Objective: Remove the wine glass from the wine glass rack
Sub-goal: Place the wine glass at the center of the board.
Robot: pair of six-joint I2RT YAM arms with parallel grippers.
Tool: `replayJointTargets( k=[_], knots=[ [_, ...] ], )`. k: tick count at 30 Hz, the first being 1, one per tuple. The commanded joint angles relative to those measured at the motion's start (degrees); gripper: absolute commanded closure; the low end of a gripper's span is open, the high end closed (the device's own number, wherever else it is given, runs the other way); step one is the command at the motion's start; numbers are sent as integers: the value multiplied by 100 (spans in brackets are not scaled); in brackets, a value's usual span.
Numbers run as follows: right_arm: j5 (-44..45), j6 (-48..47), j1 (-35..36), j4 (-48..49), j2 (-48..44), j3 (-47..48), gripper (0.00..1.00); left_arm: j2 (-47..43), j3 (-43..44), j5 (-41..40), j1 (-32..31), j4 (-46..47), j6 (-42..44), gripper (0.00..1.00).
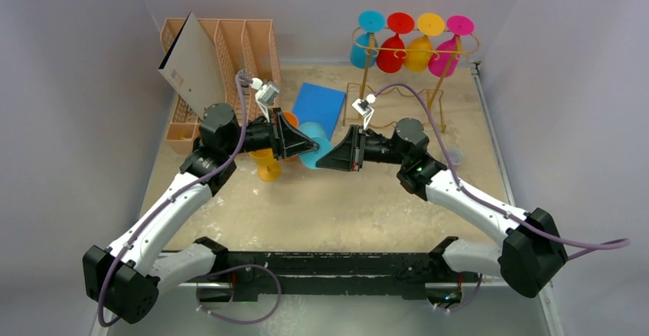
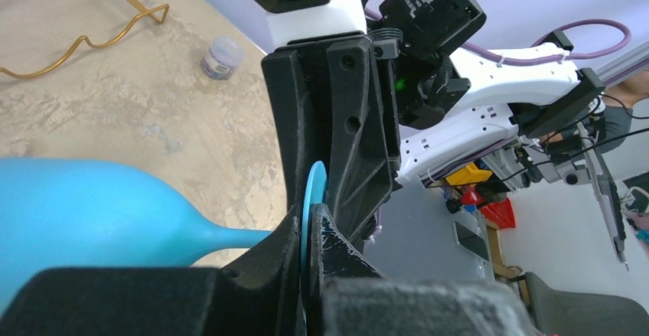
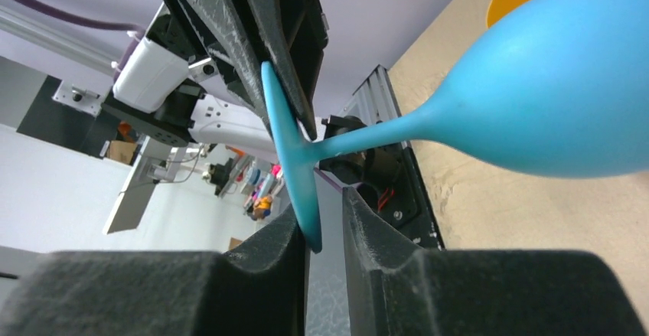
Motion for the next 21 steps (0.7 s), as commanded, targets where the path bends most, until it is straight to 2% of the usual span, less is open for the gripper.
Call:
replayJointTargets(
  k=[1, 5, 13, 15, 16, 21],
  knots=[
    [242, 358, 25, 849, 93, -90, 75, -177, -27, -25, -65, 407, 68, 100],
    [278, 232, 25, 719, 92, -25, 76, -188, -58, -25, -91, 438, 42, 100],
    [246, 28, 25, 498, -1, -10, 100, -194, -93, -31, -110, 498, 0, 100],
    [236, -123, 25, 357, -90, -12, 100, -186, -92, 30, -118, 556, -19, 100],
    [209, -236, 27, 275, -137, -8, 100, -189, -80, 61, -118, 566, -34, 96],
    [145, -786, 25, -29, -324, -18, 100, -193, 86, 141, -118, 123, 132, 64]
  ],
)
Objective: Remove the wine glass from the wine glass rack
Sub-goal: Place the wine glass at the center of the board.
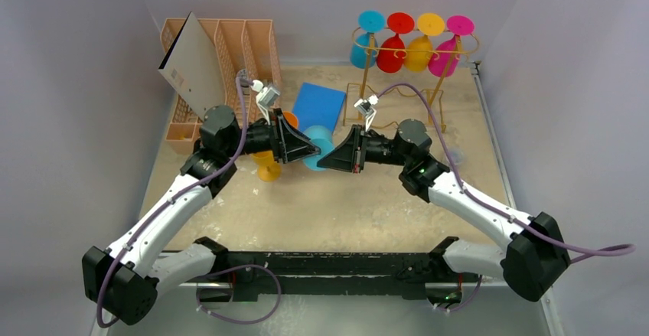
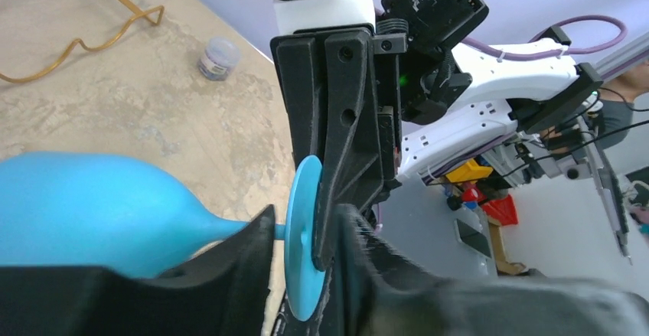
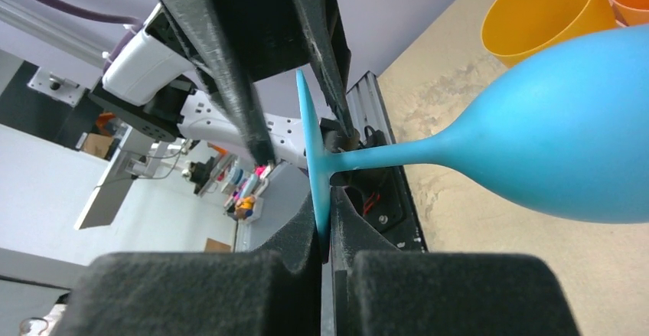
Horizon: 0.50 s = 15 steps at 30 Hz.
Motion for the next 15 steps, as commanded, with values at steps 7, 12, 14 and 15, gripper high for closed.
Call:
replayJointTargets(
  k=[7, 12, 14, 15],
  knots=[
    [-81, -1641, -10, -103, -462, -195, 100, -472, 386, -866, -41, -1236, 534, 23],
    [-359, -3180, -9, -327, -828, -512, 100, -685, 704, -1375, -41, -1962, 828, 15],
    [-642, -3846, -1, -411, -945, -637, 100, -714, 835, -1570, -31, -2267, 913, 15],
    [-833, -4272, -1, -478, -982, -693, 100, -735, 885, -1643, -26, -2420, 951, 15]
  ],
)
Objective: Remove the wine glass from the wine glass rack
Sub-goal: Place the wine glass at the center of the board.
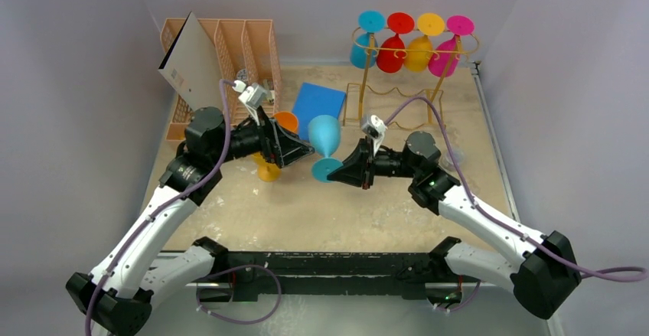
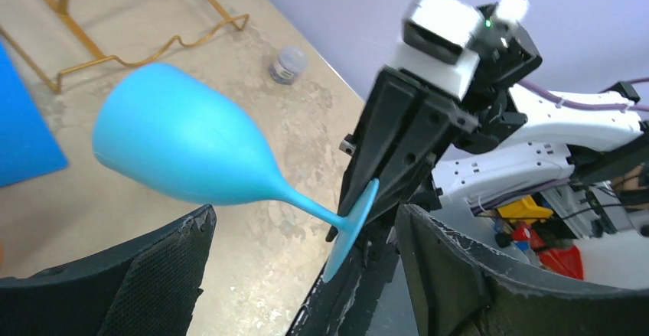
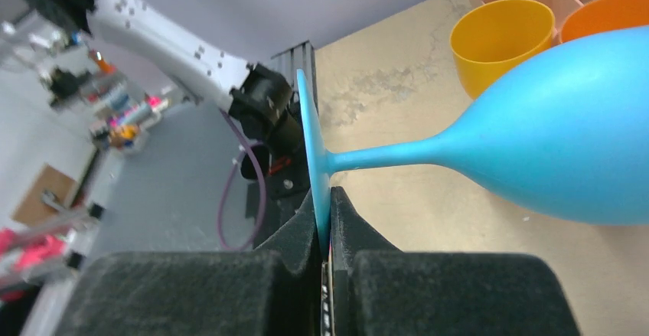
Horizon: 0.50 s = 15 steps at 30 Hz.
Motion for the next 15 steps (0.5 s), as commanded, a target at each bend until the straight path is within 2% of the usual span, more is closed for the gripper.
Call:
replayJointTargets(
  k=[1, 8, 12, 15],
  knots=[
    [-798, -2202, 3, -205, -313, -220, 100, -132, 474, -637, 18, -769, 400, 14],
    [-1146, -5016, 5, -2372, -457, 12, 100, -16, 795, -441, 243, -1161, 546, 12],
    [-1086, -6079, 3, -3202, -470, 121, 100, 134, 959, -135, 302, -1279, 660, 11],
    [-1067, -6337, 3, -3245, -486, 90, 100, 252, 1034, 183, 323, -1280, 703, 11]
  ],
)
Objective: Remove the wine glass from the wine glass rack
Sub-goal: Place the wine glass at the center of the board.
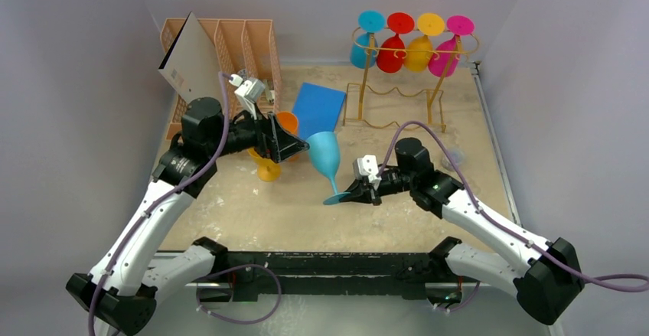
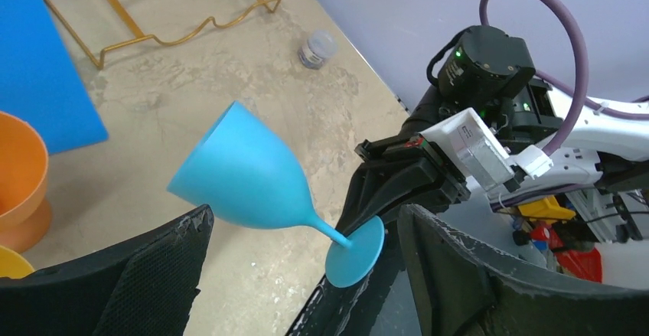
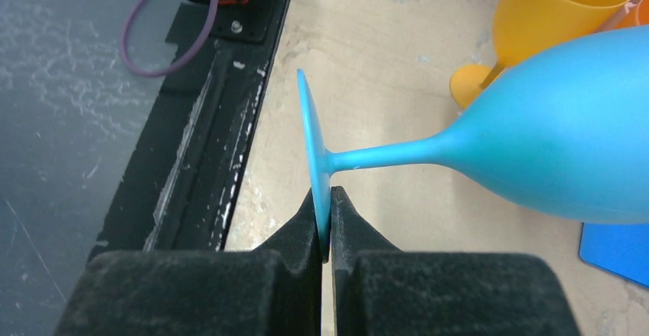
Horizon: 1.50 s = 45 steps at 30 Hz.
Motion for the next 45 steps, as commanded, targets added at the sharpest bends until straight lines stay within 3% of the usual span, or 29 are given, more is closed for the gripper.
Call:
replayJointTargets(
  k=[1, 7, 12, 17, 23, 30, 38, 45],
  knots=[
    [-173, -1176, 1, -413, -125, 216, 100, 162, 329, 600, 50, -66, 230, 11],
    [-270, -1003, 1, 215, -177, 68, 100, 483, 582, 982, 65, -181, 284, 11],
    [-548, -1483, 1, 39, -371, 80, 100, 758, 814, 1138, 99, -284, 302, 11],
    [-922, -2218, 1, -969, -507, 344, 100, 977, 949, 1453, 179, -302, 347, 11],
    [-1504, -1729, 1, -565, -541, 335, 100, 1319, 1306, 2262, 407, -338, 412, 12],
    [-1475, -1705, 1, -524, -550, 386, 100, 1705, 1419, 3815, 428, -371, 487, 34],
    [-1322, -1714, 2, -372, -605, 409, 100, 1712, 1251, 3901, 425, -523, 632, 38],
    [-1336, -1689, 1, -317, -584, 473, 100, 1851, 1280, 3956, 425, -962, 990, 48]
  ],
)
